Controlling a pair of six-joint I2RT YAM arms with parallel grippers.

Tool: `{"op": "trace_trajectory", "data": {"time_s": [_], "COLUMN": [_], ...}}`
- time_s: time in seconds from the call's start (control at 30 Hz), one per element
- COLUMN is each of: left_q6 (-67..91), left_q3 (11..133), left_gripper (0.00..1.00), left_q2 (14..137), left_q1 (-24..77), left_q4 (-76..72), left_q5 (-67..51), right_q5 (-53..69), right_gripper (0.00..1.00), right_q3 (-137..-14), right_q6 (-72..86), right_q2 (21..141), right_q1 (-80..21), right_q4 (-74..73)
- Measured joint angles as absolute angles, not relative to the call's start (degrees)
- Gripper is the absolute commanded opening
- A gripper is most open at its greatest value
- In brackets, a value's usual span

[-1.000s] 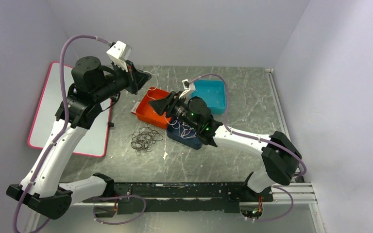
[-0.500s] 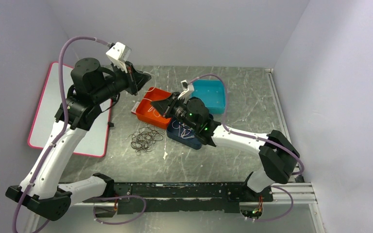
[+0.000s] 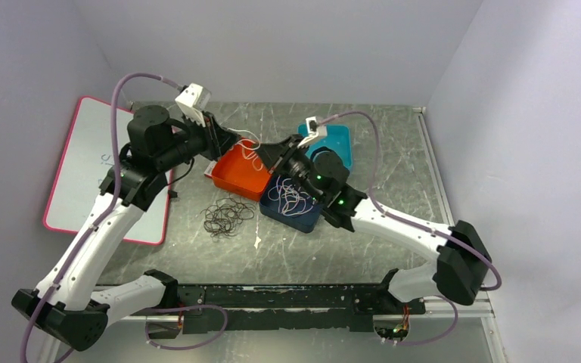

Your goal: Untangle the cables

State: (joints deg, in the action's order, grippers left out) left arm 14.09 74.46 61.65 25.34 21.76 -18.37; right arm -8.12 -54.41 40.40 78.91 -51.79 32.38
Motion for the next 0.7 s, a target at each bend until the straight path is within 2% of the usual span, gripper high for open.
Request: {"op": "trace_trajectory", "data": {"time_s": [0.1, 0.3, 0.37, 0.7], "left_q6": [15.88, 17.96, 18.24, 18.44], "left_q3": [71.05, 68.71, 68.64, 65.54], "left_gripper": [0.42, 0.67, 0.80, 0.87], "left_q2": [61.80, 62.81, 63.05, 63.16], "left_q1": [25.36, 25.36, 25.36, 25.36], "left_q4": [20.14, 18.06, 17.41, 16.78], "left_q5": [-18.94, -19.84, -19.86, -19.70], "right_q5": [-10.39, -13.37, -13.34, -11.70], "right_gripper": [0.00, 0.00, 0.00, 0.00], "right_q3": [-53.43, -51.07, -49.63, -46.39], "right_q6": [39.68, 39.00, 39.66, 42.81], "right_q2": [75.37, 70.17, 68.82, 65.34], "right_q1": [-51.29, -48.47, -46.09, -37.04], "right_q4": [31.27, 27.99, 27.03, 23.00]}}
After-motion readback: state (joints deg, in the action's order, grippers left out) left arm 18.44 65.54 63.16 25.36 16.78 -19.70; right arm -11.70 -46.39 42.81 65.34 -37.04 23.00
